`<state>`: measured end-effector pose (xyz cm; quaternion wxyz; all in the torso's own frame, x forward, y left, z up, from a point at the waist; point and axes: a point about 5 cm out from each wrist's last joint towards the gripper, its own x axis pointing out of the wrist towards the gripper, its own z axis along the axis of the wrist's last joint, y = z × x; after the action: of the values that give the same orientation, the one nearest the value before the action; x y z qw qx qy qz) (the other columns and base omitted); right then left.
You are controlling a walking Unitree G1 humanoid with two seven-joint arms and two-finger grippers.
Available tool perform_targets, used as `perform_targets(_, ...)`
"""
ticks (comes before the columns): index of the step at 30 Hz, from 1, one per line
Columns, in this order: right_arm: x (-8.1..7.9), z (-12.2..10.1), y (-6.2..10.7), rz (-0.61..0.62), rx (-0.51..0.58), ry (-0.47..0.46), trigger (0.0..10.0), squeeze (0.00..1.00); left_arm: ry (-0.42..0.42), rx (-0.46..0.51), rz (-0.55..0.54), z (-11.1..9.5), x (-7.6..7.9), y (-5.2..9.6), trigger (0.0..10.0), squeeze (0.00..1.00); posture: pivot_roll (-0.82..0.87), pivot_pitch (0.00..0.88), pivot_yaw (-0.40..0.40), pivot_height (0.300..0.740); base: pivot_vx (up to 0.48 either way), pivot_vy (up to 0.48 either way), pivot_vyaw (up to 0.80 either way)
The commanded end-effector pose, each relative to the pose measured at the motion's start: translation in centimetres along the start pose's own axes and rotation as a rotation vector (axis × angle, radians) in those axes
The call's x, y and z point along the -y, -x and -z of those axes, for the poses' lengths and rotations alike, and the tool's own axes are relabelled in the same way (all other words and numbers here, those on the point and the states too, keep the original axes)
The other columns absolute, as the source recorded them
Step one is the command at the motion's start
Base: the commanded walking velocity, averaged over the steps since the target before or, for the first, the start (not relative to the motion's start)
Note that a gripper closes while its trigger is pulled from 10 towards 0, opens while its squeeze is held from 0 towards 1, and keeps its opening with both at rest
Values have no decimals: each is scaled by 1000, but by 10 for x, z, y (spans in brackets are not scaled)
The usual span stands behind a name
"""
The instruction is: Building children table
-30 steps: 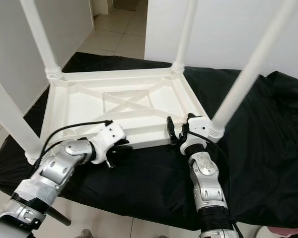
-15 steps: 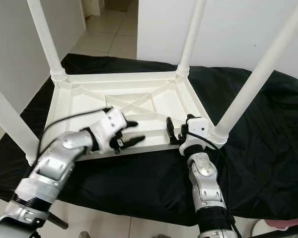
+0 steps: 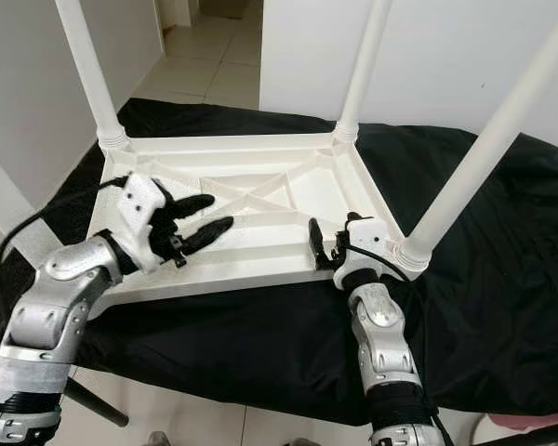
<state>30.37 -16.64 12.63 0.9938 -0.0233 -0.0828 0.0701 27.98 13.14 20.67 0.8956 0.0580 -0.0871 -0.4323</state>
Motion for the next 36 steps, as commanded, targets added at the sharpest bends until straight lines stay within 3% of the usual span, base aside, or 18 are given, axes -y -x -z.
perform_targets(1,1,1,0,1,1,10,10000,0,11,4,-83,-4,-4,11,10000,0,14,0,-49,740,0,0,0)
perform_targets(6,2,1,0,1,0,11,10000,0,4,31,-89,-8,-2,22,10000,0,23,0,-49,740,0,0,0)
perform_targets(9,2,3,-3,4,-4,10,10000,0,2,25,-53,-10,4,55,10000,0,54,0,-45,740,0,0,0)
perform_targets(12,2,3,-3,4,-4,10,10000,0,2,25,-53,-10,4,55,10000,0,54,0,-45,740,0,0,0)
perform_targets(14,1,5,-6,3,-6,5,10000,0,50,-43,-3,-4,8,76,10000,0,72,0,-41,740,0,0,0)
perform_targets(15,1,5,-6,3,-6,5,10000,0,50,-43,-3,-4,8,76,10000,0,72,0,-41,740,0,0,0)
perform_targets(17,0,7,-8,3,-10,-5,10000,0,96,-111,35,-1,12,98,10000,0,93,0,-37,740,0,0,0)
perform_targets(18,0,7,-8,3,-10,-5,10000,0,96,-111,35,-1,12,98,10000,0,93,0,-37,740,0,0,0)
perform_targets(19,0,8,-9,3,-12,-10,10000,0,119,-159,65,1,16,110,10000,0,93,0,-37,740,0,0,0)
perform_targets(23,-2,9,-11,1,-15,-13,10000,0,81,-173,21,-4,14,127,10000,0,123,3,-33,740,0,0,0)
perform_targets(25,-2,9,-11,1,-15,-13,10000,0,81,-173,21,-4,14,127,10000,0,123,3,-33,740,0,0,0)
perform_targets(27,-5,12,-13,-7,-19,-19,10000,0,59,-216,6,-9,14,145,10000,0,137,5,-34,740,0,0,0)
perform_targets(36,-7,16,-18,-19,-28,-27,10000,0,37,-285,-76,-21,10,173,10000,0,169,4,-41,740,0,0,0)
